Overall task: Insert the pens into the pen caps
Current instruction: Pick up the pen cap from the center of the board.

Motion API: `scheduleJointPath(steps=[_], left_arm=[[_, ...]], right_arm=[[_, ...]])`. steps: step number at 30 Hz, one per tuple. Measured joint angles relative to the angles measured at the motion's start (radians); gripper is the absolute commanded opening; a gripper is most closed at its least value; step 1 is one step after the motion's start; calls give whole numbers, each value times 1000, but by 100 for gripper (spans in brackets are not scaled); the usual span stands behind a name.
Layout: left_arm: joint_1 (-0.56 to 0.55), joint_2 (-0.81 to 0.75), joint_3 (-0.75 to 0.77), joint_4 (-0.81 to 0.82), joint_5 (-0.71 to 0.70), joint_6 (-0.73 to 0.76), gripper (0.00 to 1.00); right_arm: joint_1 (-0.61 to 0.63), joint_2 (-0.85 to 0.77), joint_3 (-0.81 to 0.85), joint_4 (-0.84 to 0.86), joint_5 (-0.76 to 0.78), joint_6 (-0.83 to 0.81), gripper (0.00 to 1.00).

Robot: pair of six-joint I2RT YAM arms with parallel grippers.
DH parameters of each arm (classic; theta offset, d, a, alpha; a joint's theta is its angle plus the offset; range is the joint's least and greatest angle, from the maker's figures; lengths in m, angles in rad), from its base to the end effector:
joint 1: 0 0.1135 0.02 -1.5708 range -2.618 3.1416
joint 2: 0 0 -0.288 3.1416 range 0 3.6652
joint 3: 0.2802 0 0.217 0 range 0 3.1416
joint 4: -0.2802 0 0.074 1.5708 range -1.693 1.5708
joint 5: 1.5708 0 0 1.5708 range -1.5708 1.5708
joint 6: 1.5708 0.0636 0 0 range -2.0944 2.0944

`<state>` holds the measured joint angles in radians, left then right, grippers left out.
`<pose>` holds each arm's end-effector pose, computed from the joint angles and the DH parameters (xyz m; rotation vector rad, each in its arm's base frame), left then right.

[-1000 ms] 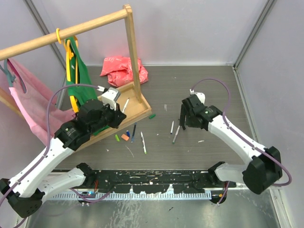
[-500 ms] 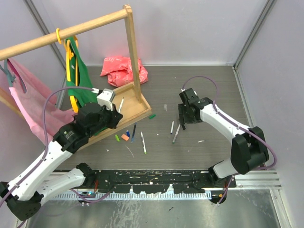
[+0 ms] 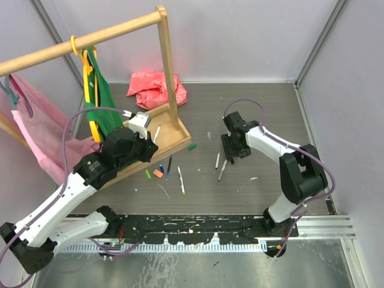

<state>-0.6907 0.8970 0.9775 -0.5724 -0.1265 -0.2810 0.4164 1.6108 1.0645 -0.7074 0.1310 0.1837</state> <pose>0.1317 -0.0984 0.3504 0.3476 2.0627 -0.4673 0.2627 0.1071 0.2140 -0.2959 2.7847 -0.0431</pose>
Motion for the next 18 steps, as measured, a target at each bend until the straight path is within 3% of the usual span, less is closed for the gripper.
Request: scheduleJointPath(steps=[18], left_arm=[[0, 18, 0, 6, 3, 0, 0]], right_arm=[[-2, 140, 50, 26, -25, -25, 45]])
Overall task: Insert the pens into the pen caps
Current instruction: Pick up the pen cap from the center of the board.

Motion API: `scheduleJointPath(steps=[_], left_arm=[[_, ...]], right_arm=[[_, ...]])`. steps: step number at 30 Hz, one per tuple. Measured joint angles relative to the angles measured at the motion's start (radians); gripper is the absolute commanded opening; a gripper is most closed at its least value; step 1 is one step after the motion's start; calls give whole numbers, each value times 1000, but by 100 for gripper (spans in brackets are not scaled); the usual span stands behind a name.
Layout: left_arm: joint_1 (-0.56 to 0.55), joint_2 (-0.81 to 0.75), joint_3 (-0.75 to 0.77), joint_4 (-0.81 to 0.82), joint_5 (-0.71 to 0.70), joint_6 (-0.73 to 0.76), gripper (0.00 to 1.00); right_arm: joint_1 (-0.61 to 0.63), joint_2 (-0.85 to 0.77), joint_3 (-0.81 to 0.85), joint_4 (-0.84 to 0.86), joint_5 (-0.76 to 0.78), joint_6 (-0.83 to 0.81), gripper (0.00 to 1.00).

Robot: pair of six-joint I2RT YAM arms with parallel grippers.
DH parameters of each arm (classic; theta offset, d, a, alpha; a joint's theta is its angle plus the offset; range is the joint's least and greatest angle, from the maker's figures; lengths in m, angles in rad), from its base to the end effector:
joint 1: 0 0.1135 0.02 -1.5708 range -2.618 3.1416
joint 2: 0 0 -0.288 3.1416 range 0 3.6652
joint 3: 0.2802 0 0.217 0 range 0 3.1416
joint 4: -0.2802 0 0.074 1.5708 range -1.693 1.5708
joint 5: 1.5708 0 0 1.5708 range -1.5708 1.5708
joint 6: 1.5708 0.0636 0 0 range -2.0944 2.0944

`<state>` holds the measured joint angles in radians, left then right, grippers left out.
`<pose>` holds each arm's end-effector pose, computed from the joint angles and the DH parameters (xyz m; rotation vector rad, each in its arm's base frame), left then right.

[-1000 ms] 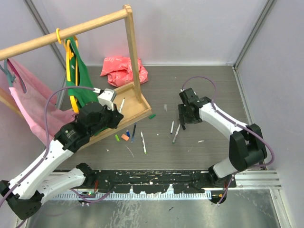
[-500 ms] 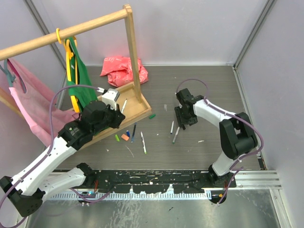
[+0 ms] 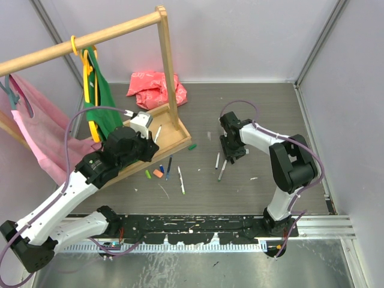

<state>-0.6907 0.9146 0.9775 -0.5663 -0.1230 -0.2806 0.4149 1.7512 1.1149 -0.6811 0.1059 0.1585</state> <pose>0.1350 -0.1015 0.3485 0.3532 2.0738 -0.4654 0.2859 0.1186 0.1883 -0.3475 2.8475 -0.0425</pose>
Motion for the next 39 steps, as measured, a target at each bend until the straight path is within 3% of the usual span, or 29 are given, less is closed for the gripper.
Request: scheduleJointPath(steps=[16, 26, 34, 39], left_arm=[[0, 0, 0, 0, 0, 0, 0], [0, 0, 12, 0, 13, 0, 0], [0, 6, 36, 0, 19, 3, 0], [0, -1, 38, 11, 26, 4, 0]], right_arm=[[0, 30, 3, 0, -12, 2, 31], [0, 6, -21, -3, -10, 9, 1], [0, -216, -24, -42, 27, -6, 0], [-1, -435, -12, 6, -68, -56, 0]])
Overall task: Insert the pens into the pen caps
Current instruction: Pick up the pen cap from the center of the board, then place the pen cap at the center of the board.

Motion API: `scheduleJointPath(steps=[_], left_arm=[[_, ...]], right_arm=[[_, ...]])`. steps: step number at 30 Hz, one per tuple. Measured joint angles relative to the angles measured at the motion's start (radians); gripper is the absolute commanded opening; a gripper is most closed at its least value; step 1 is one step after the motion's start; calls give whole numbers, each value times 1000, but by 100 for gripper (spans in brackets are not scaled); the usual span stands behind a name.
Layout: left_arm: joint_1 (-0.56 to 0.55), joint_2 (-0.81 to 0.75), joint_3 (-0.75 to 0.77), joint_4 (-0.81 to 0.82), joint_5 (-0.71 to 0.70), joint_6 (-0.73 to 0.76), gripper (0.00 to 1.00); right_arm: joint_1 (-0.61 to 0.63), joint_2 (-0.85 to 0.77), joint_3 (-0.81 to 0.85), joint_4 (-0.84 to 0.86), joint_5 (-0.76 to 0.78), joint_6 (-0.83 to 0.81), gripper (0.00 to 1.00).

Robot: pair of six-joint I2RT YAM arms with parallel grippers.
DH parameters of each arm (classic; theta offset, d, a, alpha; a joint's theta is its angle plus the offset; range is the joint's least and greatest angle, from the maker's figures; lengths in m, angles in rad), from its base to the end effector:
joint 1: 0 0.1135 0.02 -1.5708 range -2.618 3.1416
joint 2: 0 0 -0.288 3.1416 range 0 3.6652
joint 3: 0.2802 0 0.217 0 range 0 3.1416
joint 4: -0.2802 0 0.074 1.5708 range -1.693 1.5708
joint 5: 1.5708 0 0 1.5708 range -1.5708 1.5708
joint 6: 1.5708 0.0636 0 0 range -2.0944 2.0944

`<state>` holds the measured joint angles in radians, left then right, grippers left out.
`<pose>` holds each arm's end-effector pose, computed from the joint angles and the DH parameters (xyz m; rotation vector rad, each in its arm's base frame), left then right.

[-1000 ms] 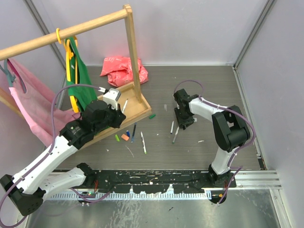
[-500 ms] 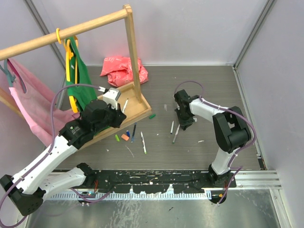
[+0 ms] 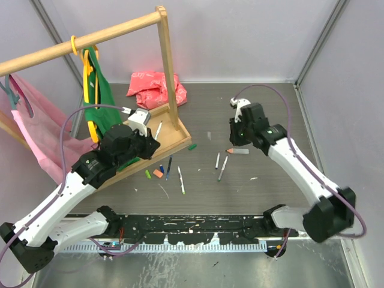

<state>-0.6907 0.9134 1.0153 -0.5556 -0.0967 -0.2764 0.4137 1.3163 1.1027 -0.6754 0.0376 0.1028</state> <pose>0.1340 -0.1028 0.3622 0.3627 2.0283 -0.5102 0.2305 0.0986 0.2999 -0.3657 2.4401 0.1787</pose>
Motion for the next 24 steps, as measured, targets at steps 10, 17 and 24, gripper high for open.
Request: scheduleJointPath(steps=[10, 17, 24], left_arm=[[0, -54, 0, 46, 38, 0, 0], [0, -54, 0, 51, 61, -1, 0], [0, -48, 0, 51, 69, -1, 0]], right_arm=[[0, -380, -77, 398, -359, 19, 0], [1, -467, -253, 699, -512, 16, 0], [3, -525, -337, 880, -683, -171, 0]])
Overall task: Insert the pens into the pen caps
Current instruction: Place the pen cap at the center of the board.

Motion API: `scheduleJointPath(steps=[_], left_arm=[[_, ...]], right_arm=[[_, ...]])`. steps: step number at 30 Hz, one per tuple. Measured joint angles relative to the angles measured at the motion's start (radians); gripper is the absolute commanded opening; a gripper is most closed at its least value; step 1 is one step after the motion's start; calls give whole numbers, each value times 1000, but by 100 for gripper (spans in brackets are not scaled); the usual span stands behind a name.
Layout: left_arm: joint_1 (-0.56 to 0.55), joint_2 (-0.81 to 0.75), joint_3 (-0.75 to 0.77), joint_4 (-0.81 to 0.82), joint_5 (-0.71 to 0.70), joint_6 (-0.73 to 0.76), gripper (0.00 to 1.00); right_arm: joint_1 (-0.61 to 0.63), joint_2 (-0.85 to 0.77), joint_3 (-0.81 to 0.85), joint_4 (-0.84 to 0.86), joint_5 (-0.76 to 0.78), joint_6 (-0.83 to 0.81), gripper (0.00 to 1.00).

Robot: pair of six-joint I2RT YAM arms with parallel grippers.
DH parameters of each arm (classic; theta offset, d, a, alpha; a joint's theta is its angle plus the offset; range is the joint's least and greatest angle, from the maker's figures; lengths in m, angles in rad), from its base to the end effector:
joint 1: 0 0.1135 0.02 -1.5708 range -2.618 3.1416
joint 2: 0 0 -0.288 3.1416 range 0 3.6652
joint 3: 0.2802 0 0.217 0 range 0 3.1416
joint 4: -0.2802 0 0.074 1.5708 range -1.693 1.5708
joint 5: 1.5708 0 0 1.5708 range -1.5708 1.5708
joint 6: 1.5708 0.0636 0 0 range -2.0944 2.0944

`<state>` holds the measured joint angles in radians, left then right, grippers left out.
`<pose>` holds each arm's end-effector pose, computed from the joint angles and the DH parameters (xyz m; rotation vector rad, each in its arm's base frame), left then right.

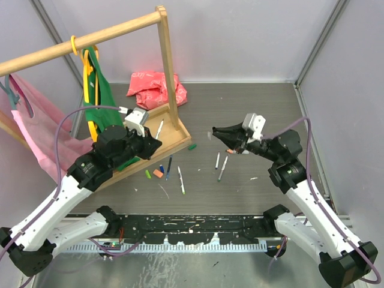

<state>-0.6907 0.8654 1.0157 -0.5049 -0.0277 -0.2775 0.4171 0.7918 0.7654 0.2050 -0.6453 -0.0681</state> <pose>0.1241 -0.1003 0.3756 0.3866 1.9372 -0.6157 0.1221 0.0960 0.3951 -0.8577 1.1934 0.7328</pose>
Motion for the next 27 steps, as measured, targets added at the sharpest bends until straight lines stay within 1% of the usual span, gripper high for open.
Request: scheduleJointPath(steps=[3, 5, 6, 8, 11, 13, 15, 19, 23, 27], left_arm=[[0, 1, 0, 0, -1, 0, 0], [0, 1, 0, -1, -5, 0, 0], [0, 0, 0, -1, -10, 0, 0], [0, -2, 0, -3, -22, 1, 0], [0, -17, 0, -15, -39, 3, 0], [0, -34, 0, -26, -50, 6, 0], [0, -58, 0, -39, -61, 9, 0], [0, -97, 0, -60, -88, 23, 0], [0, -126, 0, -88, -110, 37, 0], [0, -142, 1, -113, -130, 48, 0]], right_arm=[[2, -5, -10, -4, -126, -184, 0], [3, -2, -5, -80, -214, -370, 0], [6, 10, 3, -144, -259, -486, 0], [14, 43, 30, -256, -307, -642, 0], [53, 135, 113, -446, -327, -863, 0], [94, 196, 159, -547, -306, -959, 0], [167, 267, 211, -671, -254, -1077, 0], [280, 370, 246, -814, -136, -1226, 0], [365, 471, 269, -917, 7, -1300, 0], [433, 564, 327, -971, 142, -1335, 0]])
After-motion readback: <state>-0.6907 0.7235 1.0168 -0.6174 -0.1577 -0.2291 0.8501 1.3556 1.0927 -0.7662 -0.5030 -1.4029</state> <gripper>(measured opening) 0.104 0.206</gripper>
